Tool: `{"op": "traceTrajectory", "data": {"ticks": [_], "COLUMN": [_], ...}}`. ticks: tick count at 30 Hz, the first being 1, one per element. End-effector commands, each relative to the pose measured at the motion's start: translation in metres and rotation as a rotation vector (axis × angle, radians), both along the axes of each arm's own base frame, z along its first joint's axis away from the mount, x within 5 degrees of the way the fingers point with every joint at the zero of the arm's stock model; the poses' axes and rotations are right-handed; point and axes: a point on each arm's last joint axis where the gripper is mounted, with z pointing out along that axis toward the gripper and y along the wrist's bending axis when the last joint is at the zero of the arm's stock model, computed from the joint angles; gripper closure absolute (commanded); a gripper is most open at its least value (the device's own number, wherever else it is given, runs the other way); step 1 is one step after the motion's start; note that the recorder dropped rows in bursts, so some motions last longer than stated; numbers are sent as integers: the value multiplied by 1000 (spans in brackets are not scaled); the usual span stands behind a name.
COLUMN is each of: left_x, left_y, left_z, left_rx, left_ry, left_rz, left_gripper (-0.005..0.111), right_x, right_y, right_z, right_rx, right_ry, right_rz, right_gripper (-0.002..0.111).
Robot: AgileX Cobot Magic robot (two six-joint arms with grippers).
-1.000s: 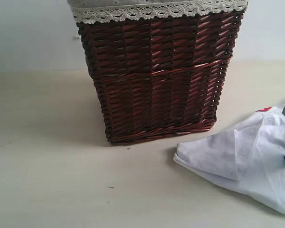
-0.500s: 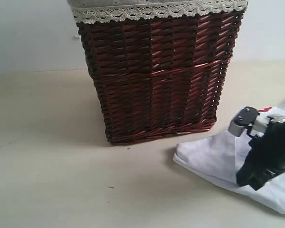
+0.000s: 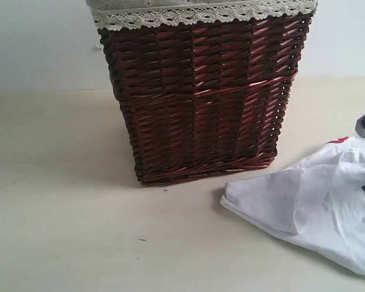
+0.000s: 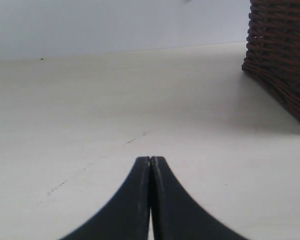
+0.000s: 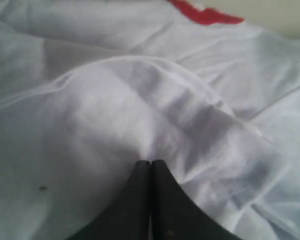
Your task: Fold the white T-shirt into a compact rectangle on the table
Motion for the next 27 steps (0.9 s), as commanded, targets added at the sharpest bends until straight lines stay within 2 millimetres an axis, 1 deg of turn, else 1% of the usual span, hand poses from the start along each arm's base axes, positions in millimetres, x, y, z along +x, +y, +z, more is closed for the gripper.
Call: {"op": "traceTrajectory", "data": {"ticks": [1, 4, 6, 12, 15, 17, 18, 20, 23, 24, 27], "left_x": [0, 0, 0, 0, 0, 0, 0, 0, 0, 0, 0], "left_y": [0, 0, 0, 0, 0, 0, 0, 0, 0, 0, 0], "left_z": [1, 1, 1, 1, 1, 1, 1, 1, 1, 1, 1], "left_rx": [-2, -2, -2, -2, -2, -2, -2, -2, -2, -2, -1], "left_ry": [-13, -13, -13, -13, -13, -13, -13, -13, -13, -13, -13], "left_rz": [-5, -5, -5, -5, -5, -5, -5, -5, -5, -5, -6], "left_gripper": [107, 107, 107, 107, 107, 107, 107, 107, 107, 107, 107], "right_x": [-6, -9, -10, -14, -19, -21, -23, -26, -31, -34, -43], "right_y": [14, 32, 44, 94, 119, 132, 139, 149, 160, 162, 163], "right_z": [-21, -30, -35, -47, -49, -45, -42, -32, -3, 13, 52], "right_rx": [69, 113, 130, 139, 136, 144, 151, 172, 231, 255, 300], "right_ry": [142, 225, 257, 325, 339, 331, 324, 304, 244, 204, 99], "right_rz": [57, 114, 116, 203, 266, 291, 306, 321, 334, 341, 389], "right_gripper": [108, 108, 108, 108, 108, 108, 108, 108, 105, 100, 83]}}
